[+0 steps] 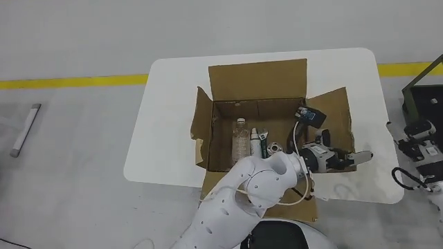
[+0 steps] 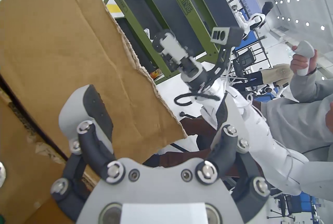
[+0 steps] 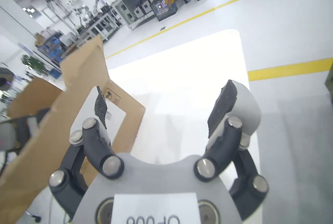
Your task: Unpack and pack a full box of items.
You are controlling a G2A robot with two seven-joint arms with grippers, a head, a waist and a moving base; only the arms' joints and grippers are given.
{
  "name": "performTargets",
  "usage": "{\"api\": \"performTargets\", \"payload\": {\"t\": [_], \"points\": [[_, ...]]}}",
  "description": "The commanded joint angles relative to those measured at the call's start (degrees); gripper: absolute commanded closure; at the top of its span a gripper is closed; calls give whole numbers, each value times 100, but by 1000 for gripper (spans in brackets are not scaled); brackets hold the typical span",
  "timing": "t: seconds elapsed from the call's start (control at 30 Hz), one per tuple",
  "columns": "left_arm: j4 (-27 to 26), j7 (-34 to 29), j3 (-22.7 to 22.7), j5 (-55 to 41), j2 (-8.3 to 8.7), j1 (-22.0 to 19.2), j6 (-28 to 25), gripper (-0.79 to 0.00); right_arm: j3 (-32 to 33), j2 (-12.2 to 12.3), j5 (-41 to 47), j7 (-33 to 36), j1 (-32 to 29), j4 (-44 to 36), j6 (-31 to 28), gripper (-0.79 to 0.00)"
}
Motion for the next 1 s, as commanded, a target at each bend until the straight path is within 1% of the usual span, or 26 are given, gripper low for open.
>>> {"api": "performTargets", "payload": {"t": [0.0, 0.03, 0.07, 0.1, 0.13, 0.17, 0.23, 0.3, 0.43, 0.47, 0.73, 0.77, 0.8, 0.87, 0.9, 0.93, 0.97], "points": [[58, -36, 37, 97, -2, -2, -10, -785, 84, 0, 337, 172, 18, -90, -21, -613], [74, -58, 54, 154, -2, -5, -17, -785, 91, 0, 453, 258, 32, -149, -50, -533], [84, -47, 62, 297, 2, -22, 8, -785, 82, 0, 554, 348, 52, -211, -94, -385], [64, -40, 94, 505, 7, -35, 46, -785, 61, -1, 643, 437, 77, -256, -142, -351], [32, -56, 131, 661, 11, -31, 82, -785, 36, -2, 694, 494, 110, -292, -162, -289], [-7, -57, 145, 718, 12, -5, 110, -785, 0, -1, 673, 571, 142, -323, -170, -246], [-76, -74, 144, 759, 16, 47, 136, -785, -146, -3, 637, 727, 220, -349, -182, -219], [-128, -111, 131, 841, 25, 82, 159, -785, -288, -5, 575, 882, 303, -327, -150, -240], [-212, -196, 62, 898, 44, 169, 230, -785, -554, -20, 407, 966, 466, -268, -116, -249], [-227, -218, 41, 910, 50, 193, 248, -785, -624, -24, 383, 999, 503, -225, -101, -268], [-378, -345, -75, 978, 81, 314, 255, -785, -1095, -55, 211, 1142, 812, -16, -97, -246], [-392, -356, -88, 985, 84, 324, 253, -785, -1145, -57, 170, 1168, 840, 7, -106, -234], [-407, -366, -104, 993, 87, 333, 256, -785, -1189, -61, 150, 1165, 865, 33, -101, -185], [-443, -386, -137, 1027, 96, 347, 245, -785, -1264, -70, 125, 1159, 899, 74, -105, -132], [-460, -390, -161, 1048, 101, 356, 248, -785, -1285, -73, 108, 1148, 911, 87, -105, -22], [-482, -402, -185, 1076, 107, 363, 249, -785, -1303, -76, 98, 1144, 917, 94, -97, 0], [-515, -406, -219, 1134, 116, 362, 249, -785, -1317, -79, 88, 1134, 919, 100, -93, 0]]}}
